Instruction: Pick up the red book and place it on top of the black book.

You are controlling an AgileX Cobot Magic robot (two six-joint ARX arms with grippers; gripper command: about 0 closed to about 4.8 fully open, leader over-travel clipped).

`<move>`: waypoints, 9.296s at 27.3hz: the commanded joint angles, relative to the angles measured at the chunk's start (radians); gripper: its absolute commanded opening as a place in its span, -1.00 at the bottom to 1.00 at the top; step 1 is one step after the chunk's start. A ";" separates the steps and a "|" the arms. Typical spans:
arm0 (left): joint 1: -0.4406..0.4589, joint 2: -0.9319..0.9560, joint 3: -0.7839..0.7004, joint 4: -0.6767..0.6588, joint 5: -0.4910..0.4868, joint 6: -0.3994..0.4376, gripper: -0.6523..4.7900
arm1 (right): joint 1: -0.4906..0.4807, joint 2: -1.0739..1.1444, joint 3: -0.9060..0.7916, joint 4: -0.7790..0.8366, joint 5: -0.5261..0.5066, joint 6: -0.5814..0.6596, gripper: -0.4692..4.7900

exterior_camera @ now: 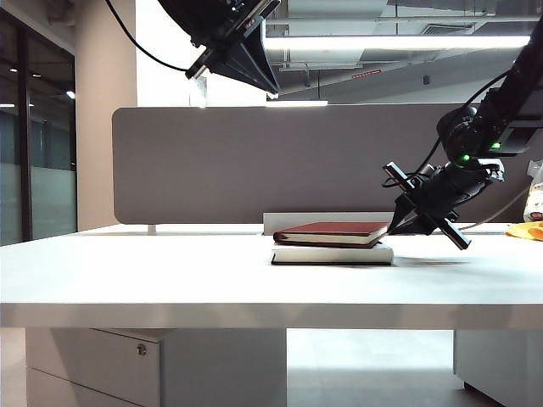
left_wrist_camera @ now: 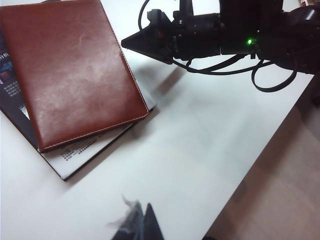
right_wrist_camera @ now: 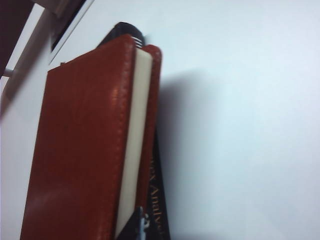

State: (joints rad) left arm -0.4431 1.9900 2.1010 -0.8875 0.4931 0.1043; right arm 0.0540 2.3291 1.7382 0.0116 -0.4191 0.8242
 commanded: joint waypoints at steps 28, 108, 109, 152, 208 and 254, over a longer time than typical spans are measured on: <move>-0.002 -0.021 0.003 -0.021 0.000 0.019 -0.78 | 0.053 0.042 0.103 0.011 -0.045 -0.014 -0.85; 0.166 -0.287 -0.012 -0.102 -0.127 0.038 -0.78 | -0.026 -0.583 0.101 -0.733 0.084 -0.497 -0.85; 0.166 -0.294 -0.012 -0.108 -0.136 0.038 -0.78 | -0.026 -0.592 0.101 -0.745 0.084 -0.508 -0.85; 0.165 -1.225 -1.047 0.281 -0.362 -0.115 -0.78 | -0.099 -1.545 -0.958 -0.424 0.155 -0.467 -0.85; 0.165 -1.831 -2.069 0.666 -0.404 -0.269 -0.78 | -0.097 -2.229 -1.715 -0.214 0.245 -0.466 -0.85; 0.165 -1.831 -2.079 0.678 -0.402 -0.274 -0.78 | -0.087 -2.255 -1.715 -0.215 0.248 -0.585 -0.84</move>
State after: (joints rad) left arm -0.2783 0.1581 0.0273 -0.2089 0.0875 -0.1730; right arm -0.0425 0.0952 0.0257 -0.2150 -0.1749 0.2596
